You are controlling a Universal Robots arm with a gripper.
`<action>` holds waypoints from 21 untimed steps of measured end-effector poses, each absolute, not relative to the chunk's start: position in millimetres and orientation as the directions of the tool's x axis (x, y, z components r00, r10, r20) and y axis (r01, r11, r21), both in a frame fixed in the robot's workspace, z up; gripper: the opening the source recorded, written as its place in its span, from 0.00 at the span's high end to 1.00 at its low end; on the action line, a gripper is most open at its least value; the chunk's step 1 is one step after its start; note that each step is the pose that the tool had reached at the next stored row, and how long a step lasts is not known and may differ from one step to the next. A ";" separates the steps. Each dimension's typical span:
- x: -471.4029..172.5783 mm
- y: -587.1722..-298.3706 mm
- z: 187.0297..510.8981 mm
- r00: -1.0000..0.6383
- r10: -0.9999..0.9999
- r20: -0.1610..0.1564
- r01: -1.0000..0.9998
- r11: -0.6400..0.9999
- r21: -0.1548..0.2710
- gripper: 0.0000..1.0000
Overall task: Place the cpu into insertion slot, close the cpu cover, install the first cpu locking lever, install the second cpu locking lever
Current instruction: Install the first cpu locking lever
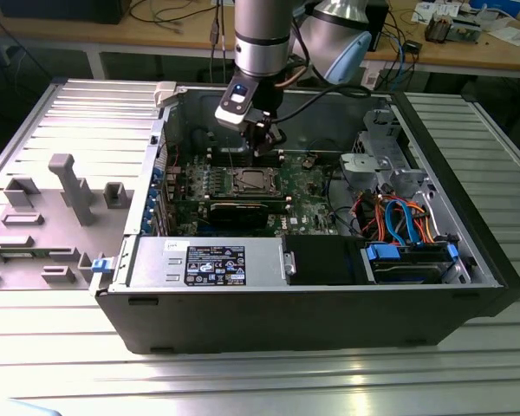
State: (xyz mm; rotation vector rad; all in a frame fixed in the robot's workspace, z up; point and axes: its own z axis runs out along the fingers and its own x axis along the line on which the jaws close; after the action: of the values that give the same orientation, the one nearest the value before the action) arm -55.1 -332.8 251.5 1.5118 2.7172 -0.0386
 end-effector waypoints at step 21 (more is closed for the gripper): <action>-55.1 -332.7 251.1 -0.688 0.724 -0.040 0.725 0.689 -0.006 0.89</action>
State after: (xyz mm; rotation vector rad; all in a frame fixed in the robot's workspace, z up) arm -55.1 -332.7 251.1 1.2259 2.8552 -0.0334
